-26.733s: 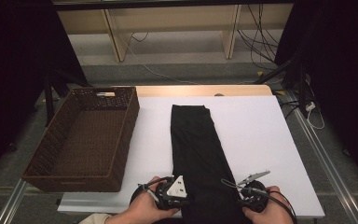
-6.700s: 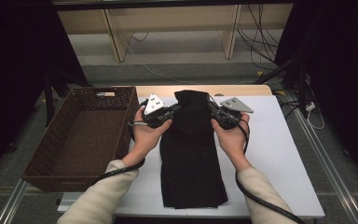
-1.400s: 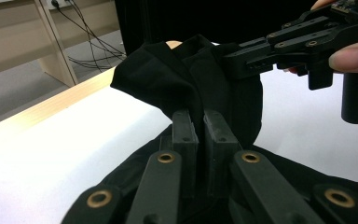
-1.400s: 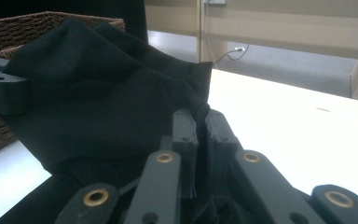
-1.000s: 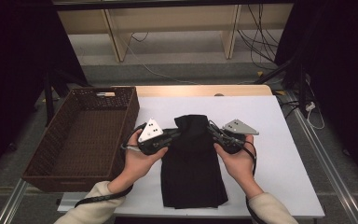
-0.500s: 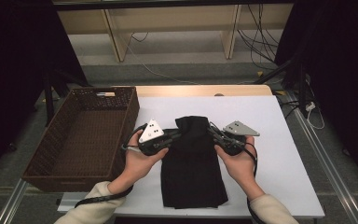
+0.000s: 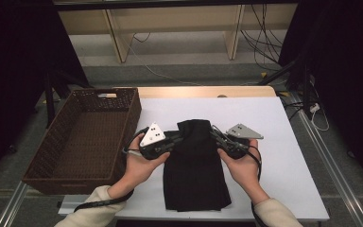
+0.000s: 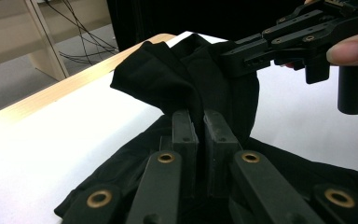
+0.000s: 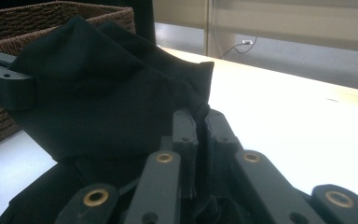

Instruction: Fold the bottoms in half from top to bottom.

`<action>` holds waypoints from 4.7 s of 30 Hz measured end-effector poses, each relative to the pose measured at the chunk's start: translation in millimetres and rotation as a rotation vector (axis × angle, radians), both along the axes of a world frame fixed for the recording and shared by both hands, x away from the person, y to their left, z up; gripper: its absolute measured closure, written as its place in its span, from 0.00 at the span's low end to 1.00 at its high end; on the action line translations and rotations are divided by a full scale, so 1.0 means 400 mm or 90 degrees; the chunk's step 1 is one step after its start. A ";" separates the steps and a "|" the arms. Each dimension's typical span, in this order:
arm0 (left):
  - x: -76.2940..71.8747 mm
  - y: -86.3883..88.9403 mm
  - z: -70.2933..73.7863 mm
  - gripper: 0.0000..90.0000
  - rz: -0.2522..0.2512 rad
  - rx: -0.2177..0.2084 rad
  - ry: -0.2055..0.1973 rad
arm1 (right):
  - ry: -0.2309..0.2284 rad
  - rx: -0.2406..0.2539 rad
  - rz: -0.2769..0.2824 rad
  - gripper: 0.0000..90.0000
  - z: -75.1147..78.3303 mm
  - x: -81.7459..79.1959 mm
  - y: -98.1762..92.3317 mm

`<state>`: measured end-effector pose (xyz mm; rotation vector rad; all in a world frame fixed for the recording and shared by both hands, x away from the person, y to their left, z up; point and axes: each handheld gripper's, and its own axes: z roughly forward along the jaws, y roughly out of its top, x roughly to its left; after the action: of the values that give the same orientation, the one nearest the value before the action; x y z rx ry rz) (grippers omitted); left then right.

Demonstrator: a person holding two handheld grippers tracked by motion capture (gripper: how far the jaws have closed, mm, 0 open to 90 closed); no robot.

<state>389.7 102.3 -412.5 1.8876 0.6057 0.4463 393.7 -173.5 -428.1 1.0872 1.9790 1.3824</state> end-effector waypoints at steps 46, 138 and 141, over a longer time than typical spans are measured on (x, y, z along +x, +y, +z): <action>-0.023 -0.011 -0.014 0.94 -0.022 0.009 0.010 | 0.030 -0.017 0.023 0.94 -0.017 -0.025 -0.017; -0.095 0.009 -0.062 0.93 -0.093 0.059 0.034 | 0.120 -0.052 0.120 0.93 -0.051 -0.101 -0.029; -0.096 0.010 -0.063 0.93 -0.096 0.061 0.035 | 0.125 -0.055 0.125 0.93 -0.052 -0.104 -0.029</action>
<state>351.1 106.4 -437.7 2.0267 0.4814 0.3310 352.2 -185.1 -448.8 1.0465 2.3180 1.3140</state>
